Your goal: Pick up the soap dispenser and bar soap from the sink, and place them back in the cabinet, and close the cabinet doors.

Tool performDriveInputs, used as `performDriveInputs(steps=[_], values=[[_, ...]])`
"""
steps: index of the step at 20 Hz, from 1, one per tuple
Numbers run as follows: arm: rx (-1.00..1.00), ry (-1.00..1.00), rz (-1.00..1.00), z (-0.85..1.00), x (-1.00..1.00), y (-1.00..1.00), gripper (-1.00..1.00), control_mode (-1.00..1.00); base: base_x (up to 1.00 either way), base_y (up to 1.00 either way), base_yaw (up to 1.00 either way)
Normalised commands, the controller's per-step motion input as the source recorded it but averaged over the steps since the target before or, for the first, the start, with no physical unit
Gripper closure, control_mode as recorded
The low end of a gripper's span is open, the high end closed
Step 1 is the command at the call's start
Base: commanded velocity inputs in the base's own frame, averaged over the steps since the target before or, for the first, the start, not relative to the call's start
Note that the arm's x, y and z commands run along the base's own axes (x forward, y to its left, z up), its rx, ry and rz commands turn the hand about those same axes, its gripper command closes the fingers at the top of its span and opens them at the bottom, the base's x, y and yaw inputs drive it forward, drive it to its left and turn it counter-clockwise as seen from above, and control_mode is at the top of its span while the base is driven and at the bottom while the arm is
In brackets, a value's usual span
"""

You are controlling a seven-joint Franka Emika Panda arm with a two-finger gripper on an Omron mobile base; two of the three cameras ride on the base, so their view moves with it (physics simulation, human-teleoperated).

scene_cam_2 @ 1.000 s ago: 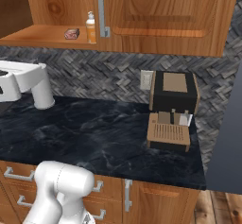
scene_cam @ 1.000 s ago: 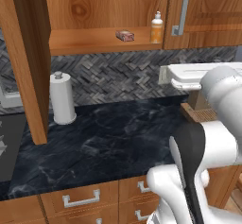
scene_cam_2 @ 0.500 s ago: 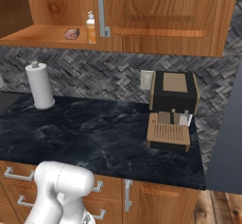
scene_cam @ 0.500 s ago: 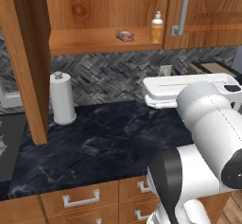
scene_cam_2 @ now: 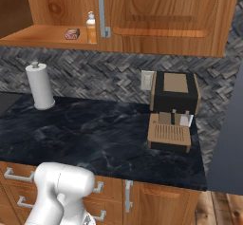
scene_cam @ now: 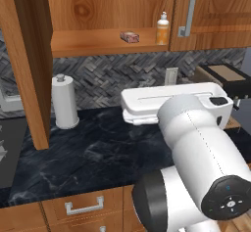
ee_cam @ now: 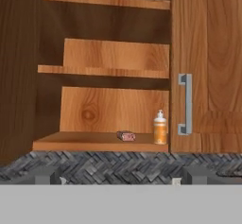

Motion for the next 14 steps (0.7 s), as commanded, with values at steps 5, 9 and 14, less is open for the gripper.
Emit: performDriveInputs(steps=[5, 9, 14], values=[[0.0, 0.0, 0.19, 0.0, -0.16, 0.37, -1.0, -1.0, 0.0, 0.0, 0.0], [0.0, 0.0, 0.17, 0.0, -0.03, 0.45, -1.0, -1.0, 0.0, 0.0, 0.0], [0.0, 0.01, 0.13, 0.0, -0.16, 0.5, -1.0, -1.0, 0.0, 0.0, 0.0]])
